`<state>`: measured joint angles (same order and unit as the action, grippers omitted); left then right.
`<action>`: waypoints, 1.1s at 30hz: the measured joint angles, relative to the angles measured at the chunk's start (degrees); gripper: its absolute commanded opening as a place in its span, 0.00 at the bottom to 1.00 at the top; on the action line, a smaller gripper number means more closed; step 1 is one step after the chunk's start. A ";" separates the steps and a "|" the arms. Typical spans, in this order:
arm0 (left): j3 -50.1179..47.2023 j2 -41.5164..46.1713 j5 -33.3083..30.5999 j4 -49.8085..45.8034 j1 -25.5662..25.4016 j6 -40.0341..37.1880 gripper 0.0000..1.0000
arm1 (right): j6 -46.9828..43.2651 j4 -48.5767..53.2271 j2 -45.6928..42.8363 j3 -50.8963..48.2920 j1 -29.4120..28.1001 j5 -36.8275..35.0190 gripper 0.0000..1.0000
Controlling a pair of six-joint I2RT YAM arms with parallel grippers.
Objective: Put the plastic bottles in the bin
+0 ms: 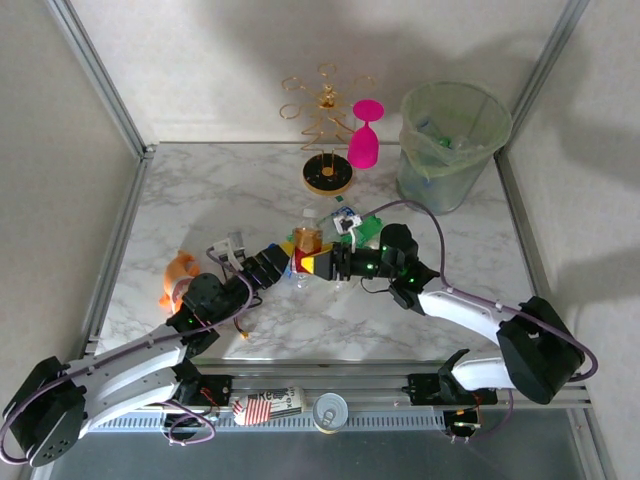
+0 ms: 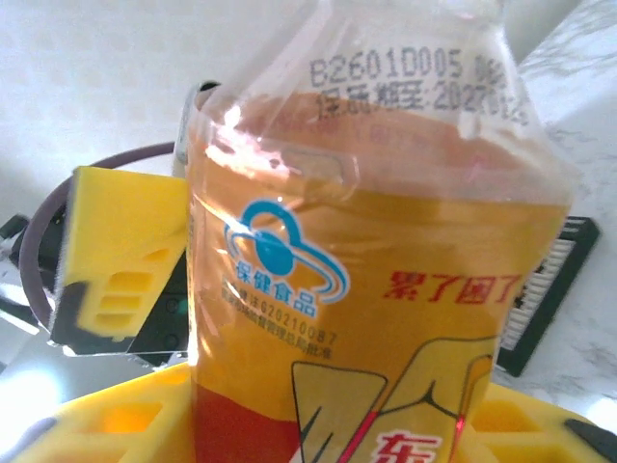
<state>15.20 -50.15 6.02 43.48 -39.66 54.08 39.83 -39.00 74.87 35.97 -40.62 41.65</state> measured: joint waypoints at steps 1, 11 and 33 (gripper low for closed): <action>-0.44 0.50 -0.70 -0.83 0.96 0.46 1.00 | -0.20 0.92 -0.20 0.00 0.70 -0.22 0.47; -1.97 3.67 -4.57 -10.73 8.15 3.02 1.00 | -4.09 17.09 -3.72 2.49 16.20 -6.56 0.47; -2.62 0.85 -4.11 -14.19 8.74 2.45 1.00 | -11.39 32.98 10.91 44.19 40.11 -28.13 0.48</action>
<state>12.58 -49.30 1.91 29.30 -30.92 56.53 28.45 -6.02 85.78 80.16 -0.51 13.52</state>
